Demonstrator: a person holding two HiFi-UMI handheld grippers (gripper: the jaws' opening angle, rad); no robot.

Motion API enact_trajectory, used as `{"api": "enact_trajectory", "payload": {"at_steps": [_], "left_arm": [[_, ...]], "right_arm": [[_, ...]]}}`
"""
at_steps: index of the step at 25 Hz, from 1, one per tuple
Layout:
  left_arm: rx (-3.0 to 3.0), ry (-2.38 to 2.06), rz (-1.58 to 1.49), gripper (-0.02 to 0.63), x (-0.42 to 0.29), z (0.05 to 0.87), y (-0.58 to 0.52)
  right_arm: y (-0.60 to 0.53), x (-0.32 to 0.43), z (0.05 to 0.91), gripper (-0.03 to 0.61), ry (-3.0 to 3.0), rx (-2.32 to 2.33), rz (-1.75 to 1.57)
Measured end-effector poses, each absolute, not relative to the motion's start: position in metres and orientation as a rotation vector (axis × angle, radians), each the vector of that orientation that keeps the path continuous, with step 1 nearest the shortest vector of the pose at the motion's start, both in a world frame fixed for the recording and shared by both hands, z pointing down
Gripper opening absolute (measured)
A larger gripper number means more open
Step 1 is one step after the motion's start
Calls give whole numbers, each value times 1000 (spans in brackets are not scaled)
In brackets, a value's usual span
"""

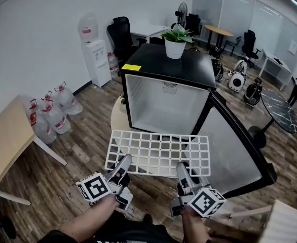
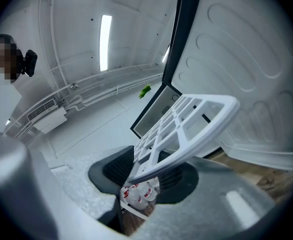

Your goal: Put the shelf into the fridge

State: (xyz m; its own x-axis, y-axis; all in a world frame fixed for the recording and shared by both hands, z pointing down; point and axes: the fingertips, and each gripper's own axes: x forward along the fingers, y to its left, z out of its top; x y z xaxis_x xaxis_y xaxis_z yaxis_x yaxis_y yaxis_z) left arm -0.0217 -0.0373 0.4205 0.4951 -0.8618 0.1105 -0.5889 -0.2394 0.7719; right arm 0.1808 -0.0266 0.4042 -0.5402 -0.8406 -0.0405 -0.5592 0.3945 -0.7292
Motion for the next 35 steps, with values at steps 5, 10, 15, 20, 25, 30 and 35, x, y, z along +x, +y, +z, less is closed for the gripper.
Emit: {"api": "enact_trajectory", "payload": {"at_steps": [5, 10, 15, 20, 25, 30, 35], "left_arm": [[1967, -1153, -413, 77, -21, 424, -64], [1993, -997, -473, 77, -19, 420, -98], [2023, -890, -475, 77, -31, 414, -131], [2024, -844, -450, 77, -45, 426, -161], [2022, -810, -426, 77, -54, 431, -185], [2017, -776, -390, 77, -64, 443, -205], [2019, -740, -351, 77, -71, 455, -225]], "right_arm": [[-45, 181, 408, 127, 2222, -1250, -942], [-67, 172, 411, 127, 2183, -1326, -929], [-89, 150, 414, 127, 2116, -1385, -952], [-111, 136, 427, 127, 2092, -1441, -947], [-129, 129, 432, 127, 2058, -1517, -958], [-143, 118, 448, 127, 2017, -1552, -983], [-152, 116, 461, 127, 1957, -1714, -1006]]}}
